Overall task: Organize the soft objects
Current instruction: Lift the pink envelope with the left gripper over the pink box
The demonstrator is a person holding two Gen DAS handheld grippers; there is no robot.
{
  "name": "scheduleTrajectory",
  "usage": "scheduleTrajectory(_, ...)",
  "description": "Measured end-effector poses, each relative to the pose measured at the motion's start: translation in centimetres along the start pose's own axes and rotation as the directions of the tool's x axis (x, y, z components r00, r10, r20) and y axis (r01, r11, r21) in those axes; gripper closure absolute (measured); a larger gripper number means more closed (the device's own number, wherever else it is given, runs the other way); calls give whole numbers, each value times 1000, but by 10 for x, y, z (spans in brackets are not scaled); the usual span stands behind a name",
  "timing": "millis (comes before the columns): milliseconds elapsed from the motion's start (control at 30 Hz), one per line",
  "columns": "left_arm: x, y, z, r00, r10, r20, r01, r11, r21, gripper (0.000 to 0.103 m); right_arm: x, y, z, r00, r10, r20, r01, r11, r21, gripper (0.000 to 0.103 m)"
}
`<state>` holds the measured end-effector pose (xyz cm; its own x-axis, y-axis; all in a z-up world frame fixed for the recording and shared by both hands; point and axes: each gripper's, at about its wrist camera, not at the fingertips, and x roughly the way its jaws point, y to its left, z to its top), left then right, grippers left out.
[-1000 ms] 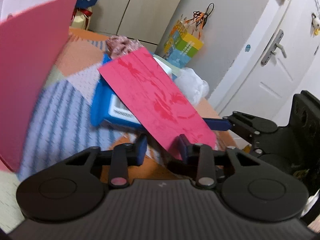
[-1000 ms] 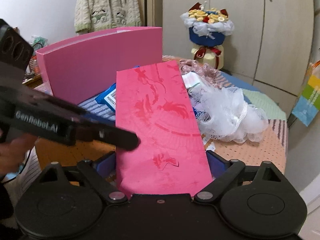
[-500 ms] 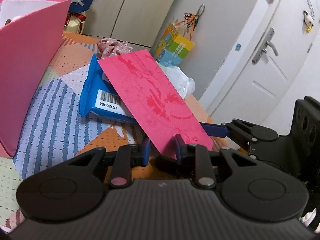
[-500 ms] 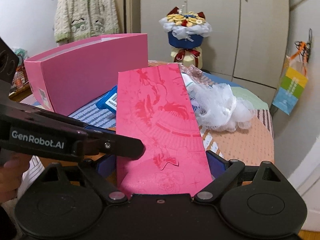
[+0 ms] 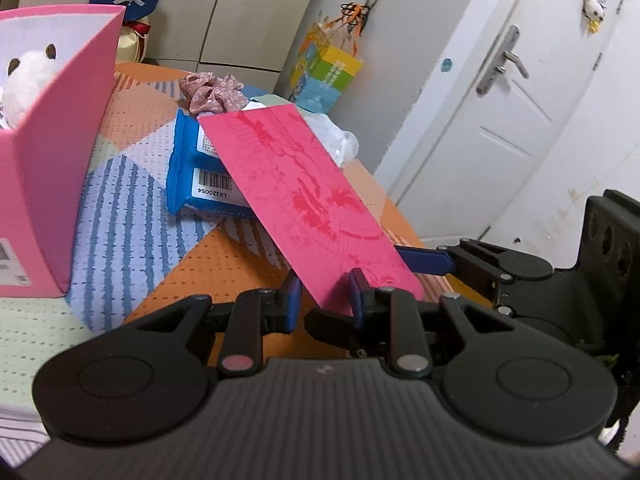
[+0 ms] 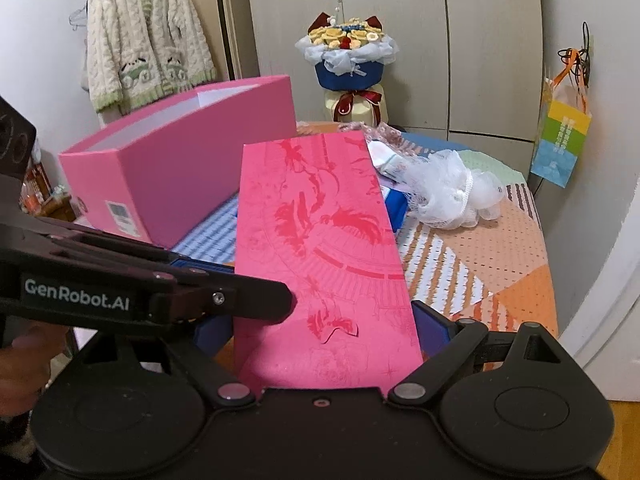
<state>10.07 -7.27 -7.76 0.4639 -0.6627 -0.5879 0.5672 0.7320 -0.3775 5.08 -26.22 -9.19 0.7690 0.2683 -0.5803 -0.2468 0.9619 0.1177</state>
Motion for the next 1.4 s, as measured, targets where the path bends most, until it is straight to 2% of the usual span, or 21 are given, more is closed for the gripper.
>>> scheduleTrajectory(233,-34,-10,5,999,-20,-48,24,996,84,79,-23,24,5,1000,3,-4,-3,1000,-22,10)
scheduleTrajectory(433,-71,-12,16,997,-58,-53,63,994,93,80,-48,43,24,999,42,-2,-42,996,-78,10)
scheduleTrajectory(700,-119,-12,35,999,-32,-40,37,993,111,80,-65,78,57,996,87,5,-85,986,-140,10)
scheduleTrajectory(900,-151,0,52,998,20,-56,-13,993,120,80,-59,102,80,986,167,-5,-166,977,-137,11)
scheduleTrajectory(1167,-187,20,75,993,118,4,-117,982,146,80,-41,138,114,971,237,22,-230,959,-168,11)
scheduleTrajectory(1400,-201,45,104,982,180,59,-186,972,144,80,-12,155,151,960,276,47,-264,947,-183,11)
